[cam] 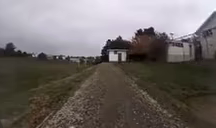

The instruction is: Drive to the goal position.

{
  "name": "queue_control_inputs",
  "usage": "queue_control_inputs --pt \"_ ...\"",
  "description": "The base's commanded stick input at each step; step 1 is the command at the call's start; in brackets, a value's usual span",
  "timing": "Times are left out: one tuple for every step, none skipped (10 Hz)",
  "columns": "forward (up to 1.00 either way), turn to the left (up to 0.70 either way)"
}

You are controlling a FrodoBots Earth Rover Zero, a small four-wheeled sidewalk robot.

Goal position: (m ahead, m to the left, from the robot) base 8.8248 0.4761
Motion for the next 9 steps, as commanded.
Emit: queue_control_inputs --pt "0.6 0.0" --pt "0.6 0.0" --pt "0.6 0.0" --pt "0.6 0.0" --pt "0.6 0.0" --pt "0.6 0.01" --pt "0.6 0.04" --pt "0.6 0.11" --pt "0.6 0.04"
